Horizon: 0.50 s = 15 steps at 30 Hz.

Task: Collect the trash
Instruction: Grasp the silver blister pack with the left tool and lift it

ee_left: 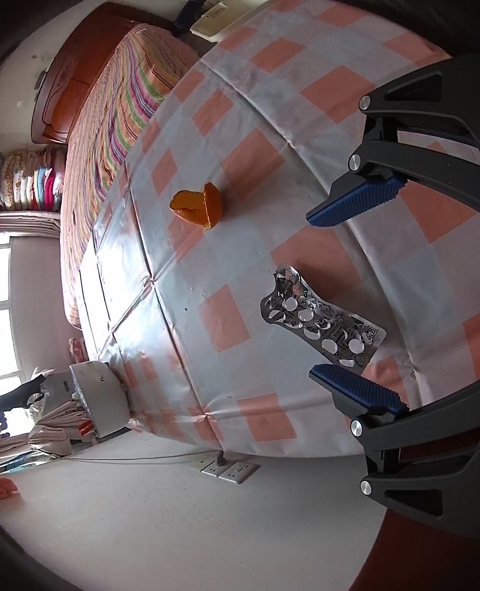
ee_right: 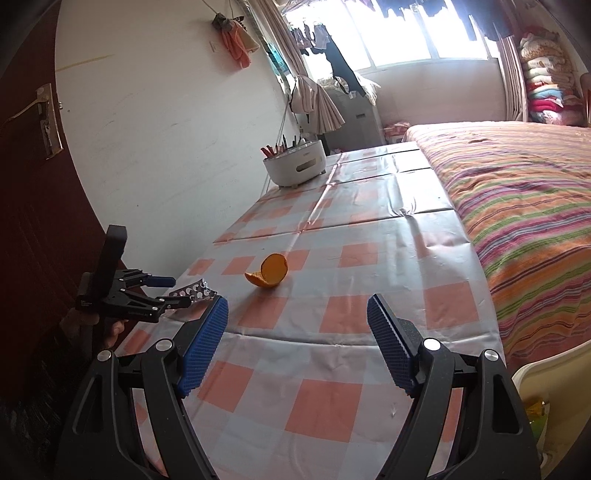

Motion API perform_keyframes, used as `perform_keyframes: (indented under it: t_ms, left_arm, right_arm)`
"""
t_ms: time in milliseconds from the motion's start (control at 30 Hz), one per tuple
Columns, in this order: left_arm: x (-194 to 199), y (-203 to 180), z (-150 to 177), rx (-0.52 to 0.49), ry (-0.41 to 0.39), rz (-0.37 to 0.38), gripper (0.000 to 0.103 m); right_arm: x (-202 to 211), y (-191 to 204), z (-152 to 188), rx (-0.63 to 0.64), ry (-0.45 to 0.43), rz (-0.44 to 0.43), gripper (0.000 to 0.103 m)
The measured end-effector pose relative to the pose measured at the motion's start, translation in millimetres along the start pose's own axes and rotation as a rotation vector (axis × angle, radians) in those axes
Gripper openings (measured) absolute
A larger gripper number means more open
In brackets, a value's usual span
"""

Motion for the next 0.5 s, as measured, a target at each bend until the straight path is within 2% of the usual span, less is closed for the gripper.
perform_keyframes:
  t_ms: [267,500]
  left_arm:
    - [-28.7,9.4,13.7,0.090,0.105,0.079,0.074]
    - [-30.5,10.5,11.4,0.150,0.091,0.092,0.074]
  right_arm:
    - [1.3,9.1,-3.9,-0.029,-0.006,-0.058,0.077]
    - [2.6,17.8,-4.7,-0.034,-0.005,-0.091,0.077]
Point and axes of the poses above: each gripper's, at about its wrist camera, not at the fingertips, and x roughly against the way its jaws point, y to its left, z to its underside, the point moved 10 cm from there along -x, roughly the way its jaws point, and after that the axes turned 2 degrees about -z, right-handed, at the moved point
